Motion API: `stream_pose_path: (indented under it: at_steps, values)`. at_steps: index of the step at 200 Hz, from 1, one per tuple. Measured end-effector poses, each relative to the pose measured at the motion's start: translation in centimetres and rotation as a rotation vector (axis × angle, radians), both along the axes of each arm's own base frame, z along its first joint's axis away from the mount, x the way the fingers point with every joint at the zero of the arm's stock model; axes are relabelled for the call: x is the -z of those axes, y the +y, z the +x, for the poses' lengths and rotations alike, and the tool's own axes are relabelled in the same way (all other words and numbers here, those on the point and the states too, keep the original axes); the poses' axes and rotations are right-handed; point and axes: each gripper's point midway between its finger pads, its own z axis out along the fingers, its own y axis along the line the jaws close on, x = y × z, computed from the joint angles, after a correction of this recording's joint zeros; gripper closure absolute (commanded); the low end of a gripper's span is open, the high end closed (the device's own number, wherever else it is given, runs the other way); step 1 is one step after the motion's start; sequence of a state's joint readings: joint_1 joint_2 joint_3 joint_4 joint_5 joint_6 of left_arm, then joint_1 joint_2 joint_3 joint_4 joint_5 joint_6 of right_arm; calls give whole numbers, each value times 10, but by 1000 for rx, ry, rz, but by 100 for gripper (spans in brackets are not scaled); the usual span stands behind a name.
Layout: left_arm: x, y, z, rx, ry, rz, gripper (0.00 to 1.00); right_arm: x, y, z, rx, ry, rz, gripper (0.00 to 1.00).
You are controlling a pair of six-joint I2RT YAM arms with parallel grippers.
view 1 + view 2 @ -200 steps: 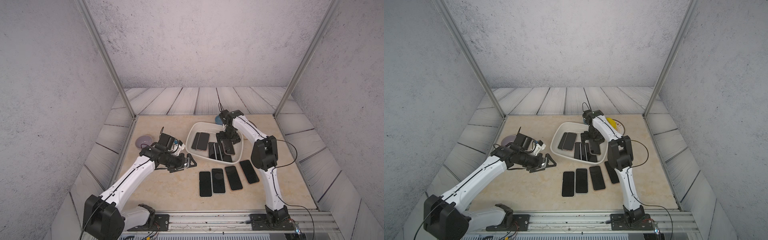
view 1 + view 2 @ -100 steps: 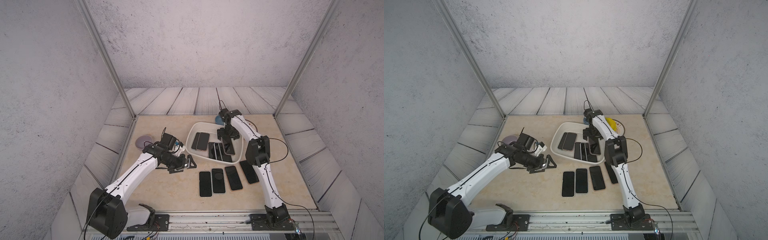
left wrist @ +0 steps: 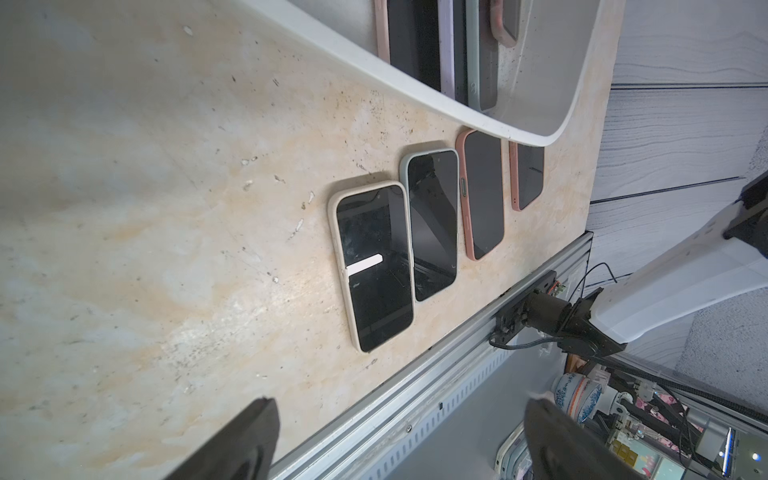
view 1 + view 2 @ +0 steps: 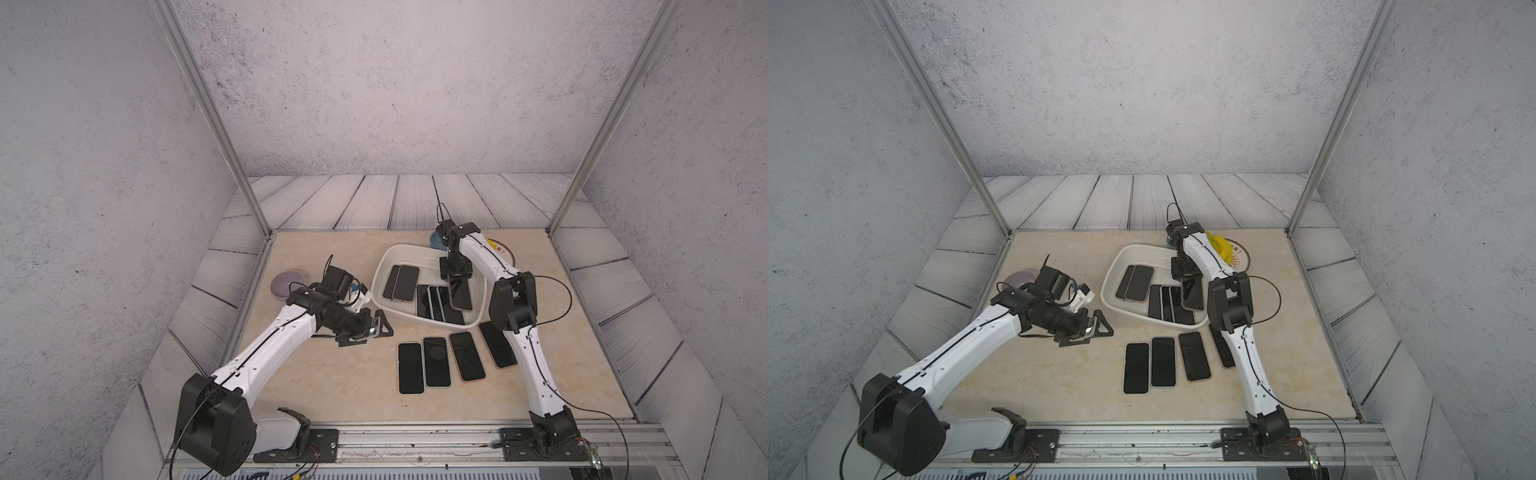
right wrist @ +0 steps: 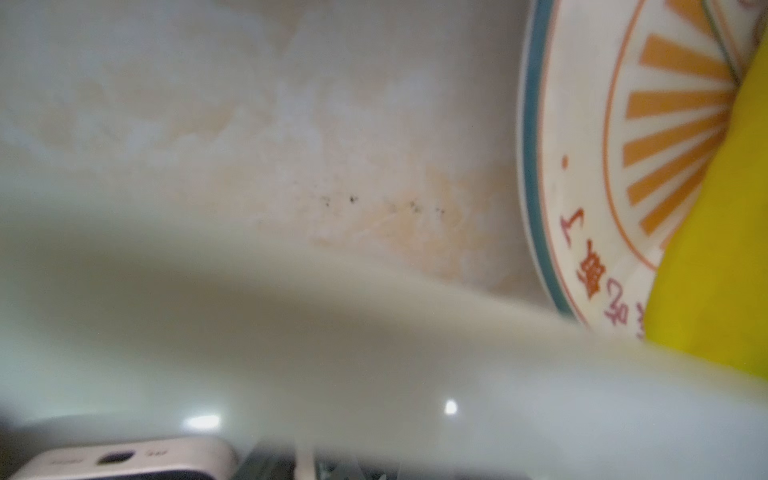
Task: Take the phone out of the storage box
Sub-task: Pick up the phone from the storage box.
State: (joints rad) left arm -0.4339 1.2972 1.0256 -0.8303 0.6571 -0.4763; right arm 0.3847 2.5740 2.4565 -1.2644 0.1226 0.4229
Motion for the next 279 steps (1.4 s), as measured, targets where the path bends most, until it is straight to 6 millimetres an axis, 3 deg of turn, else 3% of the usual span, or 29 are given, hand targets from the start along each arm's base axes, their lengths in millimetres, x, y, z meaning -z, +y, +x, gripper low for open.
stream_pose_path:
  at_steps: [10, 42, 136, 184, 208, 224, 279]
  values:
    - [-1, 0, 0, -1, -1, -1, 2, -4, 0, 0, -2, -9, -5, 62]
    - [-4, 0, 1, -6, -14, -9, 2, -17, -3, -1, -3, -26, -6, 67]
    - [-9, -5, 10, -34, -39, -37, 2, -29, -34, -23, 3, 32, -43, 67]
    - [-8, -7, 14, -41, -39, -44, 2, -20, -59, -41, 9, 117, -105, 67]
    - [-7, -8, 16, -45, -36, -45, 2, -17, -60, -44, 10, 134, -96, 83]
    - [-6, -9, 17, -45, -37, -46, 2, -16, -50, -40, 35, 116, -43, 100]
    - [-6, -8, 17, -45, -37, -46, 2, -26, -47, -44, 23, 125, -21, 100]
